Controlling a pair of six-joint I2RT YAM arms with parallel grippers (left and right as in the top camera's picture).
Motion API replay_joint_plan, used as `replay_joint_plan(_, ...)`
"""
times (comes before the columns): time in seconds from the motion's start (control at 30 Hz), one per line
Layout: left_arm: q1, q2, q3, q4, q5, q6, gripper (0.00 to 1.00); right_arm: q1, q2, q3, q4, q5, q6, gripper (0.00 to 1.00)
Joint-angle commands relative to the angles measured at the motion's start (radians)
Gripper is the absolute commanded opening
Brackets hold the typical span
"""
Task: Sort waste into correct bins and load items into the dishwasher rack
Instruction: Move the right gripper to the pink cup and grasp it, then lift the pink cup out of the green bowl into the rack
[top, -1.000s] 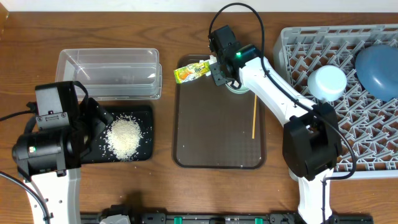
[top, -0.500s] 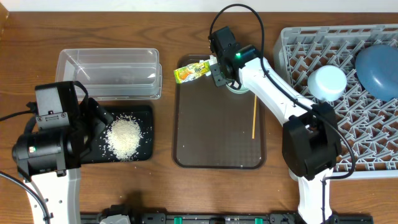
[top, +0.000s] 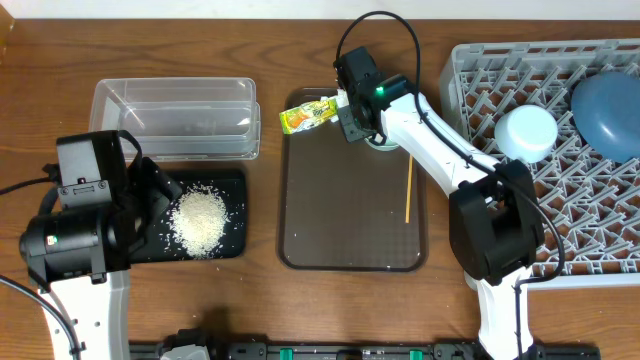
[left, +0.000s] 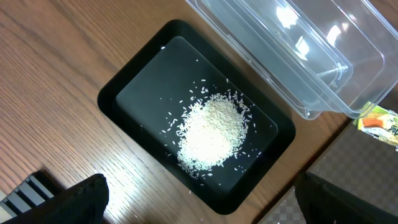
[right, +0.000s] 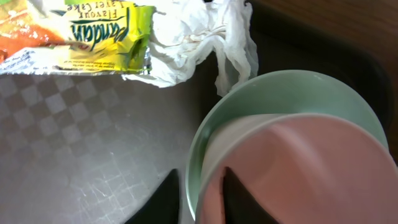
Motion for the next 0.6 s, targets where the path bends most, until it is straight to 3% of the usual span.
replay_joint_plan(0.0,0.003,-0.001,0.012,-0.003,-0.009,-0.005,0.98,0.008,0.016,0.002,0.000,0.018,0.009,0.14)
replay_joint_plan(0.2,0.003,-0.001,0.012,-0.003,-0.009,-0.005,0.97,0.008,0.009,0.033,-0.011,0.018,0.009,0.02)
replay_joint_plan(0.57,0.003,-0.001,0.012,-0.003,-0.009,-0.005,0.97,0.001,-0.078,0.126,-0.097,0.018,0.020,0.01)
